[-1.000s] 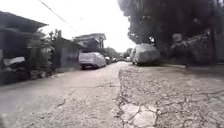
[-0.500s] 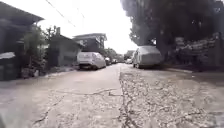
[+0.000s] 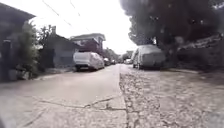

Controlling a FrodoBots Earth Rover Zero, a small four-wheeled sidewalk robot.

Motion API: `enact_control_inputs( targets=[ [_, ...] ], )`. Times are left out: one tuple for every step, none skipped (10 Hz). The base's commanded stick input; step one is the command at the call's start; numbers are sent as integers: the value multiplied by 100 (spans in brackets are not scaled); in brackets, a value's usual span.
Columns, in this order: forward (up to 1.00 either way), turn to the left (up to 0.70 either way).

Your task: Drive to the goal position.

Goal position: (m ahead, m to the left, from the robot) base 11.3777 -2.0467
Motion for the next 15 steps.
enact_control_inputs(
  targets=[
    [100, 26],
    [100, 13],
    [100, 0],
    [100, 0],
    [100, 0],
    [100, 0],
    [100, 0],
    [100, 0],
    [100, 0],
    [100, 0],
    [100, 0],
    [100, 0],
    [100, 0],
    [100, 0],
    [100, 0]
  ],
)
